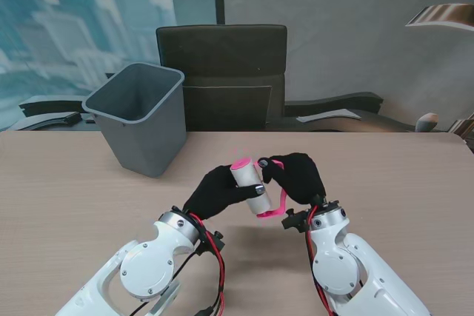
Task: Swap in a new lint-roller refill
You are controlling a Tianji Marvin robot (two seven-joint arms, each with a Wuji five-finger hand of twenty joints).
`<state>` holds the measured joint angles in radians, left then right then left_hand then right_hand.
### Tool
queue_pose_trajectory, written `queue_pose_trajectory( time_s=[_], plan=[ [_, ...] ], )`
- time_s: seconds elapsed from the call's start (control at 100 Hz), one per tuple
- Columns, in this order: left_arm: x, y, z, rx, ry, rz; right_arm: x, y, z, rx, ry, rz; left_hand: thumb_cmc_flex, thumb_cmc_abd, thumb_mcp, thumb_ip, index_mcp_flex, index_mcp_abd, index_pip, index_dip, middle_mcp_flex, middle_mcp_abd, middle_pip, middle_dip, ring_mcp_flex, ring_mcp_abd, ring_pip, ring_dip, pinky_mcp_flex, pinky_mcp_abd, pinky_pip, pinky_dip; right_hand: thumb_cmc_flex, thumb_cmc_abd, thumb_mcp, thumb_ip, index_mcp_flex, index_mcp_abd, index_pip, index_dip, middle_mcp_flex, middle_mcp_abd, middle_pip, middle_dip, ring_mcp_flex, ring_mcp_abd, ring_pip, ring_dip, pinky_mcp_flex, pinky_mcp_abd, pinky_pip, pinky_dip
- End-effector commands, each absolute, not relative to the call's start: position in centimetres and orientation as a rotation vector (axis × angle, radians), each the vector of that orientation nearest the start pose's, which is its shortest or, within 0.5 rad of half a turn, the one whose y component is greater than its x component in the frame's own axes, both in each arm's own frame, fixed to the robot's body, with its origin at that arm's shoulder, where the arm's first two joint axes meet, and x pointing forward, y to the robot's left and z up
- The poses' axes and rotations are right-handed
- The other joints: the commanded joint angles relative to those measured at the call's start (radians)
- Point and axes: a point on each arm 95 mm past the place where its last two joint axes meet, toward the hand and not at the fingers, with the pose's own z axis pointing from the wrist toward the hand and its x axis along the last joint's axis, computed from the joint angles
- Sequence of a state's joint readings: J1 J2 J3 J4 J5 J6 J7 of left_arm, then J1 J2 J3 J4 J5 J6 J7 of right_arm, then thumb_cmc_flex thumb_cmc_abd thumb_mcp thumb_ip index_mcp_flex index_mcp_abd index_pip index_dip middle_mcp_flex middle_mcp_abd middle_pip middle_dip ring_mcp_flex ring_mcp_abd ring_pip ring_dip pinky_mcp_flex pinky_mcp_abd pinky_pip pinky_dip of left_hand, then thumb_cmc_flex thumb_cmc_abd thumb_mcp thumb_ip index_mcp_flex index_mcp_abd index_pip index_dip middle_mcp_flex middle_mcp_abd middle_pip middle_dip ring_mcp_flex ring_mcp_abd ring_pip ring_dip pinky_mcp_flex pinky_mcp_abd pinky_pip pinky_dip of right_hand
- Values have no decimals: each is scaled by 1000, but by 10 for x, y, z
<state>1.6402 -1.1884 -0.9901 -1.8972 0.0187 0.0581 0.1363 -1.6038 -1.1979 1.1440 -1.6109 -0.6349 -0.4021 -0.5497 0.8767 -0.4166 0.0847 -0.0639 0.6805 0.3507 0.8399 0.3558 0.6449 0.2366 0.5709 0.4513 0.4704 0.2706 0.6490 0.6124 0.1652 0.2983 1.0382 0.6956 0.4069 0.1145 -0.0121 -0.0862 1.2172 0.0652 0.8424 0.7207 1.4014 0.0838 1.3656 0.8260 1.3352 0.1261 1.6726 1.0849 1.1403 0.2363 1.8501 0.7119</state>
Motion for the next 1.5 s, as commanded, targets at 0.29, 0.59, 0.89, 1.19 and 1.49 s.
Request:
queue_pose_trajectory(
  time_s=[0.29, 0.59, 0.89, 1.19, 1.49],
  plan=[
    [328, -142, -269, -2133, 965, -2354, 363, 55, -285, -1449, -1030, -3035, 180, 130, 123, 45, 61, -194, 211, 39, -20, -32, 21, 17, -10, -18, 25, -2, -10, -25, 34, -13, 53, -31, 15, 56, 52, 85, 2, 7, 52, 74, 55, 12, -14, -351, 125, 31, 71, -218, 244, 47],
    [329, -141, -272, -2145, 1008, -2323, 362, 53, -284, -1438, -1026, -3043, 179, 130, 126, 45, 62, -188, 212, 51, -15, -31, 22, 19, -8, -16, 26, -1, -10, -23, 35, -12, 63, -53, 21, 58, 52, 84, 2, 8, 52, 72, 57, 12, -14, -353, 124, 33, 72, -219, 244, 49],
    [328, -141, -274, -2156, 1017, -2318, 361, 53, -283, -1407, -1021, -3022, 175, 126, 134, 46, 70, -184, 206, 59, -5, -32, 21, 20, 1, -14, 28, -1, -4, -19, 38, -11, 9, -257, 262, 51, 51, 87, -2, 1, 52, 73, 59, 10, -13, -362, 122, 35, 72, -221, 244, 48],
    [329, -139, -273, -2146, 1005, -2309, 362, 53, -283, -1376, -1032, -3031, 175, 125, 139, 44, 69, -182, 200, 64, -5, -31, 23, 22, 2, -14, 30, 0, -5, -22, 37, -11, 44, -396, 469, 56, 39, 76, -14, -4, 52, 55, 64, 12, -12, -386, 117, 37, 71, -245, 244, 34],
    [332, -138, -275, -2097, 1039, -2309, 362, 55, -282, -1355, -1032, -3027, 175, 124, 140, 43, 69, -181, 198, 67, -5, -30, 22, 23, 1, -12, 29, 0, -6, -20, 38, -11, 136, -275, 560, 56, 30, 65, -20, -6, 52, 54, 63, 11, -12, -382, 116, 37, 71, -250, 244, 32]
  ],
)
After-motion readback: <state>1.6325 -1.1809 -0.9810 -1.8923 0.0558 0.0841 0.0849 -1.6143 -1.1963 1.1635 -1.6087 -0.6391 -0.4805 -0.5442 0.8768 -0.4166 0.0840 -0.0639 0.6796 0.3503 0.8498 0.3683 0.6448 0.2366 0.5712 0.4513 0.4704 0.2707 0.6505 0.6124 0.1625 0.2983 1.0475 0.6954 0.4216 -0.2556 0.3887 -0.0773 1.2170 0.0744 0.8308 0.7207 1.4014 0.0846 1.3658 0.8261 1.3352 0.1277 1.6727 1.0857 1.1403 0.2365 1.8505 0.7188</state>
